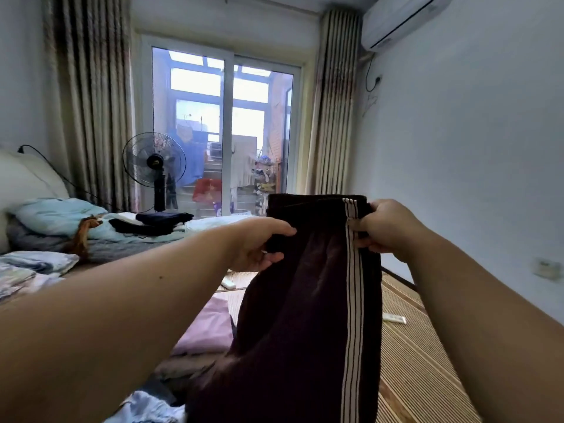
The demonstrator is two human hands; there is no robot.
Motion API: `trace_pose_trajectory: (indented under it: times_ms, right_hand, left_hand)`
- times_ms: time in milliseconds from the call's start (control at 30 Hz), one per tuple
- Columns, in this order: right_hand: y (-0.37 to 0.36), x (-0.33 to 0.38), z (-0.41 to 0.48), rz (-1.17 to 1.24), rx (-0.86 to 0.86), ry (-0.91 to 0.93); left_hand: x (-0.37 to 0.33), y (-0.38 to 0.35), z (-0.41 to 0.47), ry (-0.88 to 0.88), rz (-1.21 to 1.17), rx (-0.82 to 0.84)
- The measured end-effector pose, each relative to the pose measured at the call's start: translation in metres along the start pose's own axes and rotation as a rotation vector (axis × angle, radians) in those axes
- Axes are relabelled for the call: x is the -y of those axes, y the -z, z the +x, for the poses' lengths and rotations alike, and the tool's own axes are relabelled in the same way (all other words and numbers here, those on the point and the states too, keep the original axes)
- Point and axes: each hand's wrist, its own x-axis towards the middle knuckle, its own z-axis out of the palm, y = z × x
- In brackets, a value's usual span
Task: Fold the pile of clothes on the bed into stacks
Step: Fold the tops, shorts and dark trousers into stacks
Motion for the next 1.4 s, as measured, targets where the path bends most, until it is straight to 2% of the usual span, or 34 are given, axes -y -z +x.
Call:
trace_pose_trajectory:
  times_ms: [100, 267, 333, 433, 567, 700, 833, 967, 1033, 1100, 1200, 1300, 1400]
  right_hand:
    - [0.012, -0.031, 0.016, 0.069, -0.035, -0.028]
    - [0.047, -0.080, 0.044, 0.104, -0.215, 0.078]
    - [0.060, -0.092, 0.048, 0.135, -0.295, 0.138]
    - [0.075, -0.113, 0.039, 0.156, -0.318, 0.194]
    - [0.079, -0.154, 0.007, 0.065, -0.187, 0.103]
    - [0.062, -0.203, -0.049, -0.119, -0.014, -0.061]
    - [0.033, -0.256, -0.114, -0.193, 0.141, -0.249]
    - [0.008, -0.292, -0.169, -0.238, 0.203, -0.337]
    - [0.002, -0.298, -0.183, -0.243, 0.223, -0.351]
    - [0.000, -0.298, -0.190, -0.254, 0.223, -0.357]
    - [0.004, -0.294, -0.194, -0.297, 0.246, -0.320]
    - [0.013, -0.291, -0.198, -0.219, 0.297, -0.273]
    - [0.022, -0.282, -0.197, 0.037, 0.273, -0.280]
  left_hand:
    - [-0.004, -0.026, 0.027, -0.019, -0.087, 0.086]
    - [-0.023, -0.086, 0.079, -0.332, -0.112, -0.077]
    - [-0.031, -0.105, 0.085, -0.435, -0.134, -0.075]
    - [-0.025, -0.125, 0.091, -0.546, -0.066, -0.030]
    - [0.018, -0.144, 0.085, -0.506, 0.159, 0.009]
    - [0.102, -0.162, 0.070, -0.411, 0.409, 0.002]
    - [0.183, -0.178, 0.034, -0.311, 0.658, 0.150]
    - [0.244, -0.184, 0.002, -0.275, 0.831, 0.319]
    - [0.262, -0.183, -0.006, -0.321, 0.917, 0.340]
    - [0.271, -0.179, -0.010, -0.435, 1.032, 0.340]
    - [0.271, -0.174, -0.015, -0.610, 1.164, 0.429]
    - [0.269, -0.166, -0.019, -0.670, 1.120, 0.498]
    - [0.260, -0.157, -0.018, -0.460, 0.782, 0.516]
